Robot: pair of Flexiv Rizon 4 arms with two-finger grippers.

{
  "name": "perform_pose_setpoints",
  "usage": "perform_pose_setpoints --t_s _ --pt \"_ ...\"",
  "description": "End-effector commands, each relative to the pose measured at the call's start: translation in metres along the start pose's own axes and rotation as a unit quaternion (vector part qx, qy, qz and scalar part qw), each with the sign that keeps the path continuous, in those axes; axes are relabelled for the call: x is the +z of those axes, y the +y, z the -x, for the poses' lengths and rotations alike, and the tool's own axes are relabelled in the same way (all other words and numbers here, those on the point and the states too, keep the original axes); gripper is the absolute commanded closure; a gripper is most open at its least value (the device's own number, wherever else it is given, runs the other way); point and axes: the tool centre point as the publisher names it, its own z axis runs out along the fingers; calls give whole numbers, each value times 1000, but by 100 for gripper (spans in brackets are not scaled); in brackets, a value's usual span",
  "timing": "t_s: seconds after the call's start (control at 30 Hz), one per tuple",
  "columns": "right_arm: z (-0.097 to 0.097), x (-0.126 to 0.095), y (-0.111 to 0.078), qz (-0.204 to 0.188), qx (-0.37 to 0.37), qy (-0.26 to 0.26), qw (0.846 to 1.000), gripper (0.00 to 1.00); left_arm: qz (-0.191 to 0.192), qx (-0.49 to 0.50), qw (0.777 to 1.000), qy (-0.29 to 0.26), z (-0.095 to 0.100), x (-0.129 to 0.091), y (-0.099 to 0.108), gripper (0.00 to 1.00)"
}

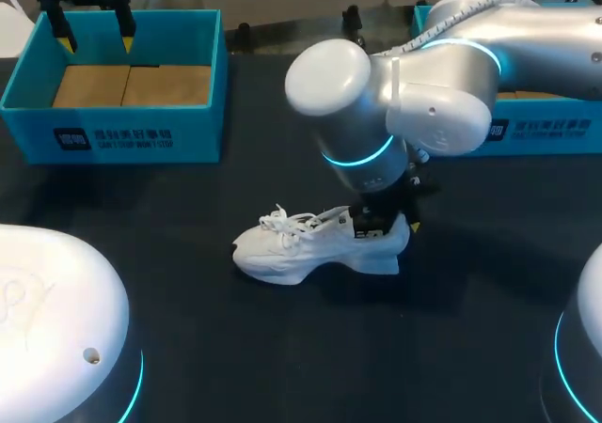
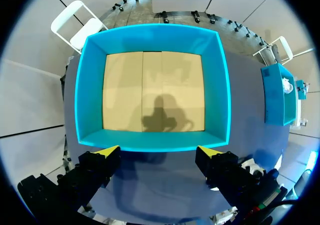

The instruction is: Take the shoe out of the shoebox, open the shoe tongue, remove and reinsert the insole, then place the shoe into the shoebox

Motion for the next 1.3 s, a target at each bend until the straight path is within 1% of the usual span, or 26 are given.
perform_pose_setpoints --t_s 0.03,0.07,0.1,0.13,0.17,0.2,0.23,0.27,0.33,0.47,0.5,0.57,0.67,0.73,0.8,0.87,1.0,1.13,1.17,1.23,1.3 --pt "2 6 0 -1 -1 6 1000 100 -1 0 1000 0 0 0 1 0" --pt "1 6 0 -1 -1 7 1000 100 -1 0 1000 0 0 0 1 0" --pt "1 6 -1 -2 -1 8 1000 87 -1 0 1000 0 0 0 1 0" --pt "1 5 -1 -2 0 12 1000 71 -1 0 1000 0 0 0 1 0" --pt "1 4 -2 0 3 15 1000 58 -1 0 1000 0 0 0 1 0" --pt "2 2 -2 0 3 16 1000 51 -1 0 1000 0 0 0 1 0" --pt "2 1 -2 2 3 17 1000 36 -1 0 1000 0 0 0 1 0" --pt "2 0 -3 3 4 18 1000 34 -1 0 1000 0 0 0 1 0" --pt "3 -3 -4 7 3 19 1000 25 -1 0 1000 0 0 0 1 0" --pt "5 -11 -4 13 0 21 1000 17 -1 0 1000 0 0 0 1 0" --pt "6 -13 -5 14 0 21 1000 10 -1 0 1000 0 0 0 1 0" --pt "8 -19 -5 20 -2 18 1000 4 -1 0 1000 0 0 0 1 0" --pt "11 -28 -5 33 -9 22 999 0 -1 0 1000 0 0 0 1 0" --pt "13 -34 -5 43 -16 31 998 0 -1 0 1000 0 0 0 1 0" --pt "15 -40 -4 41 -27 16 999 0 -1 0 1000 0 0 0 1 0" --pt "14 -46 -4 48 -42 17 998 0 -1 0 1000 0 0 0 1 0" --pt "17 -58 -3 69 -73 31 994 0 -1 0 1000 0 0 0 1 0" --pt "21 -67 -1 92 -98 59 989 0 -1 0 1000 0 0 0 1 0" --pt "22 -69 0 98 -113 69 986 0 -1 0 1000 0 0 0 1 0" --pt "22 -74 1 121 -153 111 975 0 -1 0 1000 0 0 0 1 0" --pt "22 -78 3 135 -193 137 962 0 -1 0 1000 0 0 0 1 0"
